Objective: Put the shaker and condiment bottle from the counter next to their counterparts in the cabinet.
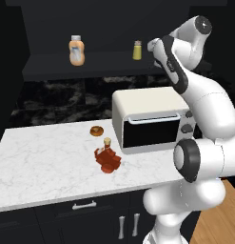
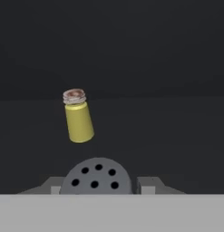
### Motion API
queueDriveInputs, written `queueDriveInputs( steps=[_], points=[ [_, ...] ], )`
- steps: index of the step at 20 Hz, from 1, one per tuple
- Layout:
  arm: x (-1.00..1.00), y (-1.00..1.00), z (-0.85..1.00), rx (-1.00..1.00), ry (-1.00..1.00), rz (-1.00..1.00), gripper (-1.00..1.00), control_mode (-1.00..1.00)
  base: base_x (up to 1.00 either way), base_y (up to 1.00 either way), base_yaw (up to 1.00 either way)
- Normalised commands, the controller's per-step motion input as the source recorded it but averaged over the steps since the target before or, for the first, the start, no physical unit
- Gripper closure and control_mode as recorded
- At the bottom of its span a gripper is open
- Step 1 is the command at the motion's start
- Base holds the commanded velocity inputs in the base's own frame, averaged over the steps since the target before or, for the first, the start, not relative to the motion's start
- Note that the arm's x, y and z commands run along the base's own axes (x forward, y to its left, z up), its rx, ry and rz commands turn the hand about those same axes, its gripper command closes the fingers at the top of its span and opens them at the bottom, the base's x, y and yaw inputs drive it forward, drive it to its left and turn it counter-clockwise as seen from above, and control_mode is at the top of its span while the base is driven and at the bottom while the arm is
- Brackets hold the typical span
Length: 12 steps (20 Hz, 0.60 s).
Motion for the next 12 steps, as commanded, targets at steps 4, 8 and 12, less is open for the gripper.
queueDriveInputs(
  steps=[4, 8, 12],
  points=[
    [0.42, 0.00, 0.00, 0.00, -0.03, 0.11, 1.00, -1.00, 0.00, 0.00, 0.00],
    [0.46, 0.00, 0.00, 0.00, 0.00, 0.10, 1.00, -1.00, 0.00, 0.00, 0.00],
    [0.46, 0.02, 0.00, 0.00, 0.00, 0.08, 1.00, -1.00, 0.00, 0.00, 0.00]
  ],
)
